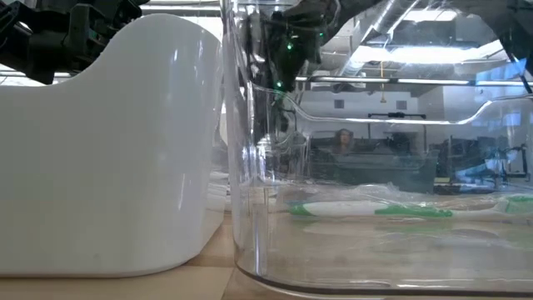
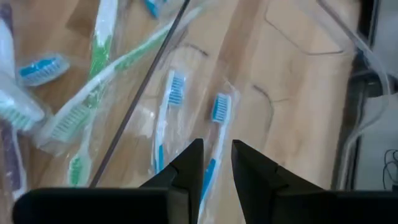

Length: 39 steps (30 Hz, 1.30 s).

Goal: Pick & Place Toothbrushes
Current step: Put the purple toothbrush into the green bin

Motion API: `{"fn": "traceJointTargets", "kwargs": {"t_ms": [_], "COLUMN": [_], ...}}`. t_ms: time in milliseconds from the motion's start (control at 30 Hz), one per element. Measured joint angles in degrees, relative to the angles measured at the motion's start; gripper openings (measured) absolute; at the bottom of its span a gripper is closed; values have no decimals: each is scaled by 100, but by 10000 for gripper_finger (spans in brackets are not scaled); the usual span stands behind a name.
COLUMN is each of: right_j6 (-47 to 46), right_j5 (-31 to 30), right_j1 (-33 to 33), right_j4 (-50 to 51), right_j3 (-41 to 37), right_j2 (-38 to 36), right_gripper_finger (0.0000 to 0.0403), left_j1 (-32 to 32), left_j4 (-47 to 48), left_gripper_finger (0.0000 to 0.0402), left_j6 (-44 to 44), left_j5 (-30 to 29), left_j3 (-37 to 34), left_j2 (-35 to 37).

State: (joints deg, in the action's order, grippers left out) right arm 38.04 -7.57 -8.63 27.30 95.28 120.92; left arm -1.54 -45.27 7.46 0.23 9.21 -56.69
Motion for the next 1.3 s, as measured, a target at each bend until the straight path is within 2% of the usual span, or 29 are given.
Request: {"fn": "traceJointTargets", "kwargs": {"t_ms": [400, 600, 800, 1000, 1100, 1300], "right_j6": [-208, -304, -530, -584, -616, -690], "right_j5": [125, 1062, 1722, 3255, 3482, 3501], "right_j1": [-105, -135, -173, -406, -486, -579], "right_j4": [232, 651, 890, 809, 767, 979], "right_j3": [-8, -8, -10, -12, -10, -11], "right_j2": [-1152, -1533, -1616, -1613, -1613, -1613], "right_gripper_finger": [76, 76, 76, 75, 75, 75], "left_j1": [0, 0, 0, 0, 0, 0], "left_j4": [28, 30, 27, 27, 30, 45], "left_gripper_finger": [94, 94, 94, 94, 94, 94], "left_j6": [-2, -2, -5, -43, -44, -44], "left_j5": [0, 0, 0, 2, 2, 2], "left_j3": [0, 0, 0, -2, -2, -2], "left_j2": [-2, -2, -2, -2, -4, -4]}}
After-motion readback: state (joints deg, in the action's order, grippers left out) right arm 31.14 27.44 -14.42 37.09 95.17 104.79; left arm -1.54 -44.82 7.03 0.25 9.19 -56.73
